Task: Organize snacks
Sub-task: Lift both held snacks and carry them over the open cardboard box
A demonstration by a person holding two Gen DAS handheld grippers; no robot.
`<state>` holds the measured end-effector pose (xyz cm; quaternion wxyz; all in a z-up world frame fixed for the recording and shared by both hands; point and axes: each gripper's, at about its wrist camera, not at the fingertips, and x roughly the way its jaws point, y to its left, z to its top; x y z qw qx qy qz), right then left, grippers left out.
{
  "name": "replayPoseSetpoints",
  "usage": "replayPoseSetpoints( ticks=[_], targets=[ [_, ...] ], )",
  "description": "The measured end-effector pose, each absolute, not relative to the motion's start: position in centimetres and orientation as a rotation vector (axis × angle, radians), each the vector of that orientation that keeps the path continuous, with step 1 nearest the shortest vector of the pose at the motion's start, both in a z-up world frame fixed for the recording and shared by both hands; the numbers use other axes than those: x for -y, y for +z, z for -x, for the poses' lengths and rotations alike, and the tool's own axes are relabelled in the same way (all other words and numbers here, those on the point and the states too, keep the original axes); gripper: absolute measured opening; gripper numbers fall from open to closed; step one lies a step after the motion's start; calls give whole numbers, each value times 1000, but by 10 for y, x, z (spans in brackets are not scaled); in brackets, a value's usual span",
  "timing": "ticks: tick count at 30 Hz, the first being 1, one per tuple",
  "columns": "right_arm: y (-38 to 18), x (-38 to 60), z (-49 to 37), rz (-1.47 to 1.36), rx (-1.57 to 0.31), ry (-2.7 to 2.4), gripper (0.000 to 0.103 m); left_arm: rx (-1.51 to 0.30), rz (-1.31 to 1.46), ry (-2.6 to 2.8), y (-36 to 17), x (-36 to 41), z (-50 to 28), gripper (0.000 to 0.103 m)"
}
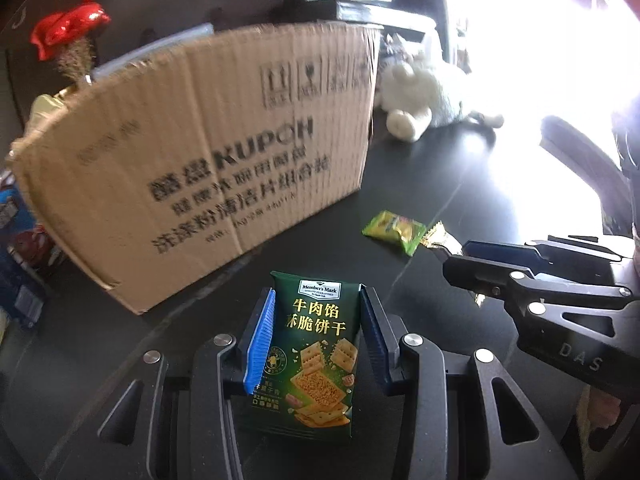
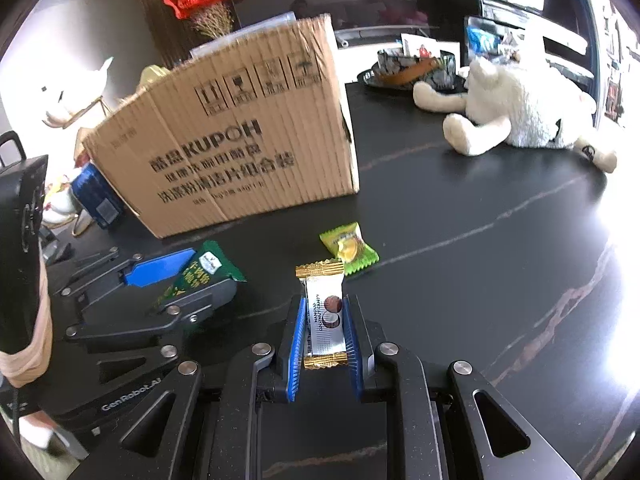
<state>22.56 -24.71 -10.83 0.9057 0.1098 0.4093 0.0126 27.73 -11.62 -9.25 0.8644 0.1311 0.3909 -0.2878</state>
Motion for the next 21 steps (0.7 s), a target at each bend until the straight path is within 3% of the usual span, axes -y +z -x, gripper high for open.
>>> replayPoseSetpoints(
  ticks=[21],
  targets=[
    [-19,238,-231,-190,-687,183,20,-691,-196,-449,9,82,-260,42]
  ],
)
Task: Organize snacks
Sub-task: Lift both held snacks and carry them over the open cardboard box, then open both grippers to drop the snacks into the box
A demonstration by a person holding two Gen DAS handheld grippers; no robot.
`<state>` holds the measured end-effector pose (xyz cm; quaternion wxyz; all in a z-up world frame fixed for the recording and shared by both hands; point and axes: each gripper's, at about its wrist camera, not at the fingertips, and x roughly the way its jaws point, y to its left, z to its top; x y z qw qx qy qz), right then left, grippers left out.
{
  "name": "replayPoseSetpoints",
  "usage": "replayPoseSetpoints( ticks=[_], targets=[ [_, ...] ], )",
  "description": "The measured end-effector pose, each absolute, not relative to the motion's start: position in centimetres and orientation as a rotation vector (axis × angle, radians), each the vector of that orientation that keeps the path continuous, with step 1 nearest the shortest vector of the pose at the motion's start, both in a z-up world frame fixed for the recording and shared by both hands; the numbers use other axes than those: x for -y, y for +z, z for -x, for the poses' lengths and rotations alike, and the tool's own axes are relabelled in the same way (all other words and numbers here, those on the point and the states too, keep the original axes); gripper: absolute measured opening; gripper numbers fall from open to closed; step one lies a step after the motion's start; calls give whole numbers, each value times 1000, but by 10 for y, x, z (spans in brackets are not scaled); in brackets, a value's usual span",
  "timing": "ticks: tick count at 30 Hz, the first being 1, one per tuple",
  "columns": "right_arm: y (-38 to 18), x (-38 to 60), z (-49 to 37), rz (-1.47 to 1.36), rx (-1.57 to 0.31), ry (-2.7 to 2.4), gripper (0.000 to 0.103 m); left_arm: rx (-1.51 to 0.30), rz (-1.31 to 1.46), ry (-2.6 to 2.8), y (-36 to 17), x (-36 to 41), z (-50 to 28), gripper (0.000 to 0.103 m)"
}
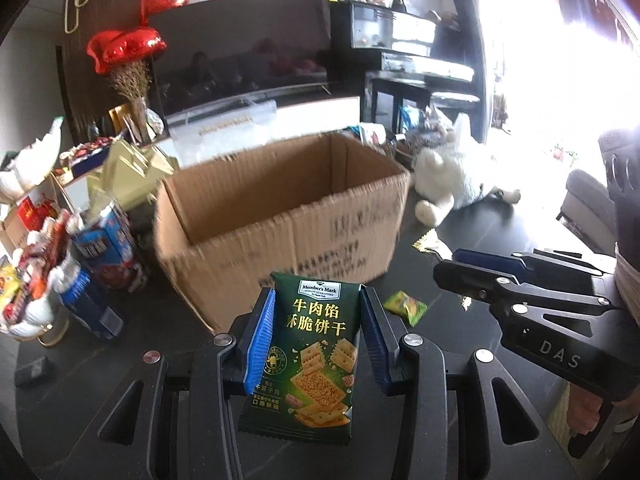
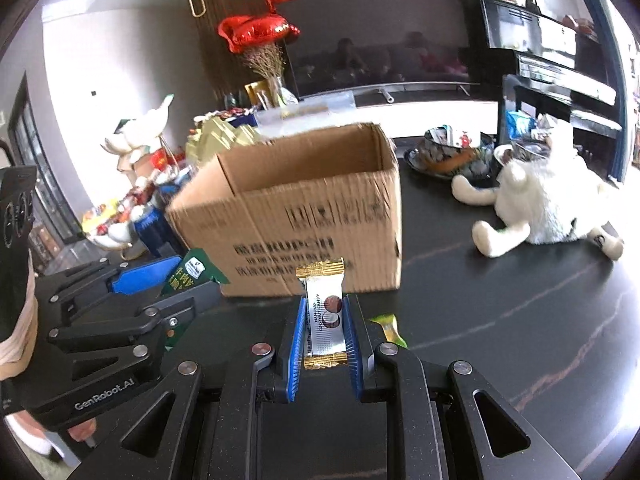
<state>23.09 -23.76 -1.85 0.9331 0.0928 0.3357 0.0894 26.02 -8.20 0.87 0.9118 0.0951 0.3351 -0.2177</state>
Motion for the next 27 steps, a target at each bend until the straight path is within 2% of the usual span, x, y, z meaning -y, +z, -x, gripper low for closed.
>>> replayPoseSetpoints(
  ticks=[13,27],
  targets=[
    [48,223,-279,-137,-612,256,20,-648,-162,-381,71,71,-305,42],
    [47,218,-340,-89,-642,286,21,-659,-152,-354,62,74,-366,42]
  ],
)
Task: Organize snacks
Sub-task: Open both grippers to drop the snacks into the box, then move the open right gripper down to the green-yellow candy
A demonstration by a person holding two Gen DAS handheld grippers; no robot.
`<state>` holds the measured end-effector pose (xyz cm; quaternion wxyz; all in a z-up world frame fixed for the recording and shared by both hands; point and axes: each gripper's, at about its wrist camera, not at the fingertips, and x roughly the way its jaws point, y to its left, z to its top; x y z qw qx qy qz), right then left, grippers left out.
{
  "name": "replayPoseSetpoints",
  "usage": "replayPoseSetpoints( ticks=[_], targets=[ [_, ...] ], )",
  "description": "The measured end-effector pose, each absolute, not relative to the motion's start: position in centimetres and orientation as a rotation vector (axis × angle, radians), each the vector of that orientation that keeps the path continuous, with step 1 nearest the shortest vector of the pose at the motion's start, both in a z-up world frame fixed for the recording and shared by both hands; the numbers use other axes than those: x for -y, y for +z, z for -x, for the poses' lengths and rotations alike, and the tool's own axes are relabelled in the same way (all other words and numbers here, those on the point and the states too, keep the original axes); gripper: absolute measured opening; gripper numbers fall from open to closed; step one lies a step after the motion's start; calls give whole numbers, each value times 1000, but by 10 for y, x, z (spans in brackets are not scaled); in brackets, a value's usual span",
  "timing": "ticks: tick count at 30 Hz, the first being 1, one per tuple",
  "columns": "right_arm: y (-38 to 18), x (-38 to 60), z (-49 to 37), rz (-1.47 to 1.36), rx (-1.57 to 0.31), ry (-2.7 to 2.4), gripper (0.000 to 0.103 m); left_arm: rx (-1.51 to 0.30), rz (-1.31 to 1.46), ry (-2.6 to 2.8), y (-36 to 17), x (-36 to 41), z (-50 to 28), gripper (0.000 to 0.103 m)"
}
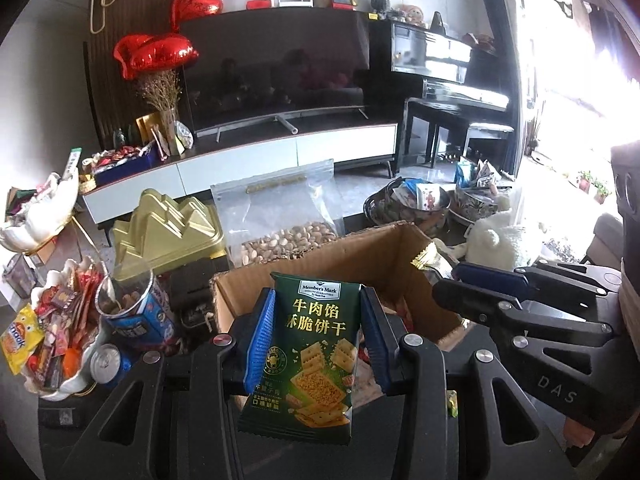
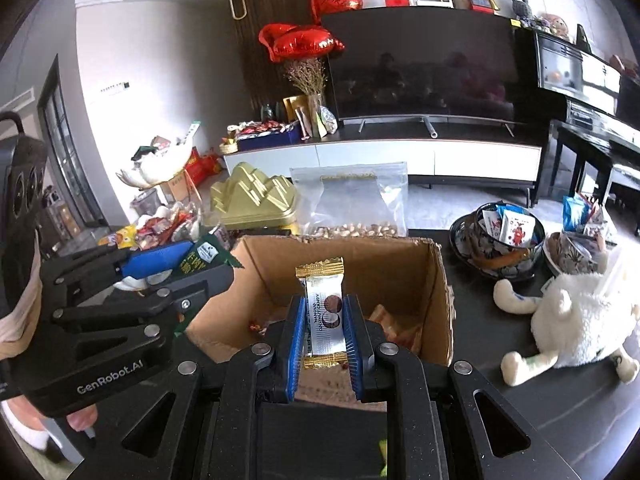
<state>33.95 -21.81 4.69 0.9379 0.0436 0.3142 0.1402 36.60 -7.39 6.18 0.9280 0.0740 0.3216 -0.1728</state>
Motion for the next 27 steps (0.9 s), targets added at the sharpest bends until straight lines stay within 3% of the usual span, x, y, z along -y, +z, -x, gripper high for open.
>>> replayPoseSetpoints(
  ticks=[4,6,9,12,18,27],
  targets=[
    [39,217,-354,-78,-655,279,21,-658,-159,-324,53,77,-383,44],
    [35,217,-359,-65,-653,269,21,-654,-164,-291,49,76,-387,56],
    [28,218,-363,-55,-664,244,37,-665,-170,-271,44,73,-387,60],
    [24,220,-362,-54,-670,246,38,-657,-167,-242,45,71,-378,65],
    [29,221,-343,-38,-649,249,38,-622,-161,-202,53,66,-351,67],
    [44,226,-304,-16,-591,249,47,-595,-144,-167,64,67,-306,74]
  ],
)
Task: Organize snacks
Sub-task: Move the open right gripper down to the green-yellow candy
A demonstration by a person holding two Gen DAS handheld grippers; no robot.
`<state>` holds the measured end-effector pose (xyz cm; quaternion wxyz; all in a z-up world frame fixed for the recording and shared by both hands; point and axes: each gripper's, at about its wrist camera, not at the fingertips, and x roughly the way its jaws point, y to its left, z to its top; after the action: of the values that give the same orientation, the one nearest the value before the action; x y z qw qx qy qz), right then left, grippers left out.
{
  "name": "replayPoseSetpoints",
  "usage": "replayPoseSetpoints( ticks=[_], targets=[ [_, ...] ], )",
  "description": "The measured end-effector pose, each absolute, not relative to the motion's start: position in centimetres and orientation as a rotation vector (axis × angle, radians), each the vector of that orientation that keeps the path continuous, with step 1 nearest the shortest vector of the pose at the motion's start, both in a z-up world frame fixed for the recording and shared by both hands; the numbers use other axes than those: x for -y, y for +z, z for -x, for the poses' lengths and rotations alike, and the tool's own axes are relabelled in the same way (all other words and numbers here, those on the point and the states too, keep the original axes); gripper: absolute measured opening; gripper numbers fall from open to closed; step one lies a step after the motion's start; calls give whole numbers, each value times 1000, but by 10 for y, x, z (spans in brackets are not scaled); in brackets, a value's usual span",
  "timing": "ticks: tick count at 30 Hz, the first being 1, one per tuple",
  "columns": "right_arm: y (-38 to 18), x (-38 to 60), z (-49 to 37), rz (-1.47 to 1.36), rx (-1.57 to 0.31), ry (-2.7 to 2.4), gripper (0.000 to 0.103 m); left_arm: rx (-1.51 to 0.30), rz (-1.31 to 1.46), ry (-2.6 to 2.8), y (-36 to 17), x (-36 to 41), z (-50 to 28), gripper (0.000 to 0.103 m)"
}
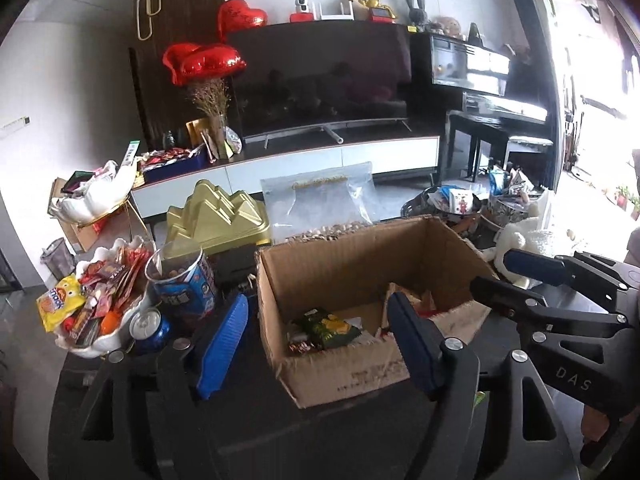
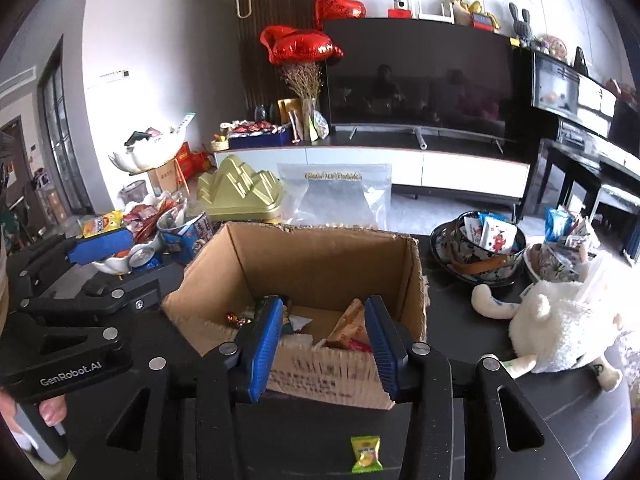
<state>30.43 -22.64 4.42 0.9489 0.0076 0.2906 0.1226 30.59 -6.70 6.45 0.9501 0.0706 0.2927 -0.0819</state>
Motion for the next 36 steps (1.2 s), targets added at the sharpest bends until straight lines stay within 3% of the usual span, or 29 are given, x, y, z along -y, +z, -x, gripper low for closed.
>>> replayPoseSetpoints(
  ticks=[2,15,36],
  targets=[
    [45,230,-293,-17,-579,247,51,-585,-139,-151,64,69,-296,74],
    [9,252,-255,-2,-626,242,51,-588,-148,-74,29,87,-255,80],
    [-88,255,-281,-8,-919,290,51,-777,-89,-27,-66,90,-261,82]
  ],
)
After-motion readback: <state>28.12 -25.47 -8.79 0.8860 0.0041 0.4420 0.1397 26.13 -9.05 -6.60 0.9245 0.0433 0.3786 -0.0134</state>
